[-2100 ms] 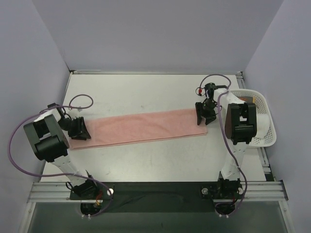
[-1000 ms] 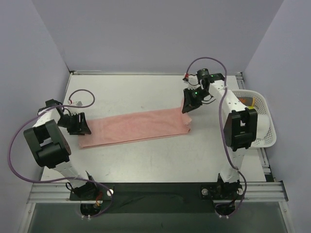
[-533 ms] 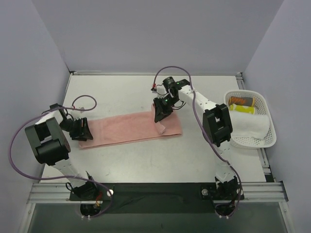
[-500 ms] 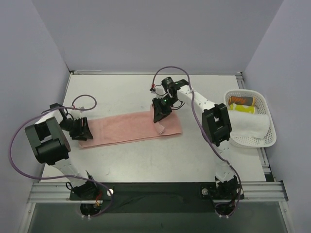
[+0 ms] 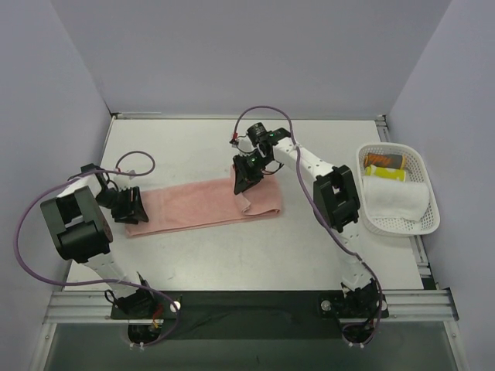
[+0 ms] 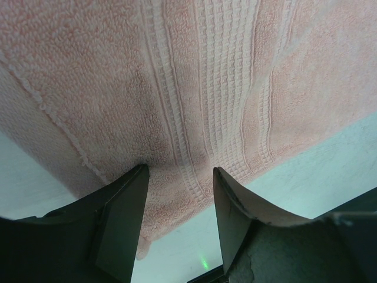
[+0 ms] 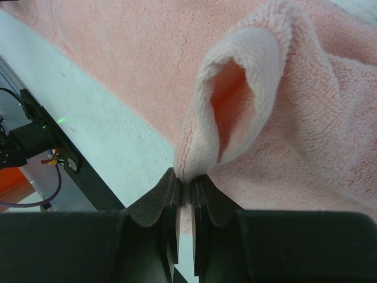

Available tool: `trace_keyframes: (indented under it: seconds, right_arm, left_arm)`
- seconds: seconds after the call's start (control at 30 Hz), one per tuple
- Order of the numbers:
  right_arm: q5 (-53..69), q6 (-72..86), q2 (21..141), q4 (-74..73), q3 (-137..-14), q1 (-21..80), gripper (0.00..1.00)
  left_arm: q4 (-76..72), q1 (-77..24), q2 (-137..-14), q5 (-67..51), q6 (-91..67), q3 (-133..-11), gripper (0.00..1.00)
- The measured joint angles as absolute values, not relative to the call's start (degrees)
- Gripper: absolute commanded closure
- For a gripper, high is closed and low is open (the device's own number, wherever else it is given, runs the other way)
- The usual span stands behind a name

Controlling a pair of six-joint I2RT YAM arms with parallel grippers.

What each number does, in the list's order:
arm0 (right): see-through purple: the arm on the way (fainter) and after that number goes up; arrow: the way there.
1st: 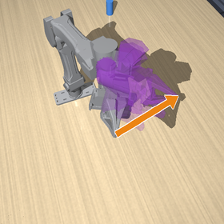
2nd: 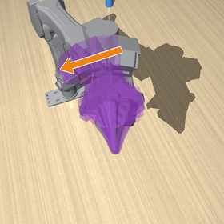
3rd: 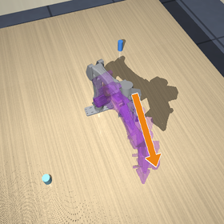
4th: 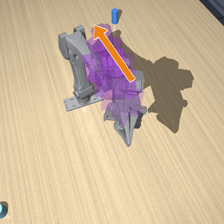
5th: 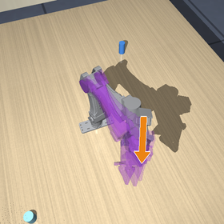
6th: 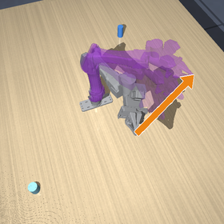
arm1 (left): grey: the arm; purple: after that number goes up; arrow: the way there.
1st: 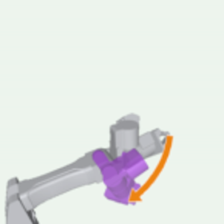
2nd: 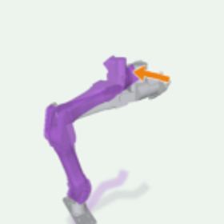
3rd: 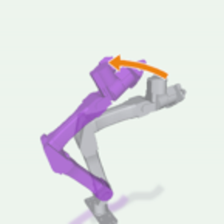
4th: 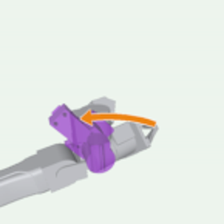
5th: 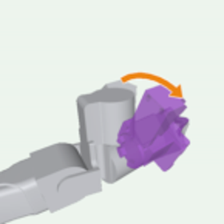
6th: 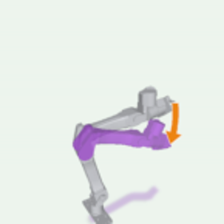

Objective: Roll the towels
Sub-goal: Fold the towel

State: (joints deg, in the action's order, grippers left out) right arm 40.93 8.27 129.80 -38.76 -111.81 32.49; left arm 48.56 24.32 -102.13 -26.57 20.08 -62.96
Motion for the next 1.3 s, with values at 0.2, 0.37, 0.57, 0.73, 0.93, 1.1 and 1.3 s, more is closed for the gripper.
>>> trace_keyframes:
  seconds: [0.2,0.37,0.57,0.73,0.93,1.1,1.3]
  right_arm:
    - [40.88,9.65,132.57,-38.04,-112.09,33.65,1.0]
    - [40.88,10.48,133.03,-37.91,-112.6,35.24,1.0]
    - [40.88,11.03,133.03,-37.34,-114.24,36.4,1.0]
    - [40.91,11.81,133.75,-37.04,-115.33,36.91,1.0]
    - [40.71,12.23,136.16,-36.6,-116.05,37.32,1.0]
    - [40.49,12.38,136.73,-36.56,-116.64,37.6,1.0]
    - [39.77,12.43,136.73,-36.45,-117.93,37.67,0.98]
  left_arm:
    - [48.56,24.25,-102.13,-26.37,20.05,-62.98,0.41]
    - [48.56,24.08,-102.13,-26.13,20.05,-63.02,0.41]
    - [48.6,24.08,-102.26,-26.11,20.05,-63.13,0.41]
    - [48.66,24.08,-102.48,-26.11,20.01,-63.26,0.41]
    - [48.88,24.08,-102.74,-26.11,19.86,-63.53,0.41]
    - [48.88,24.08,-102.78,-26.09,19.88,-63.53,0.41]
    - [49.06,24.08,-103.0,-26.09,19.88,-63.75,0.41]
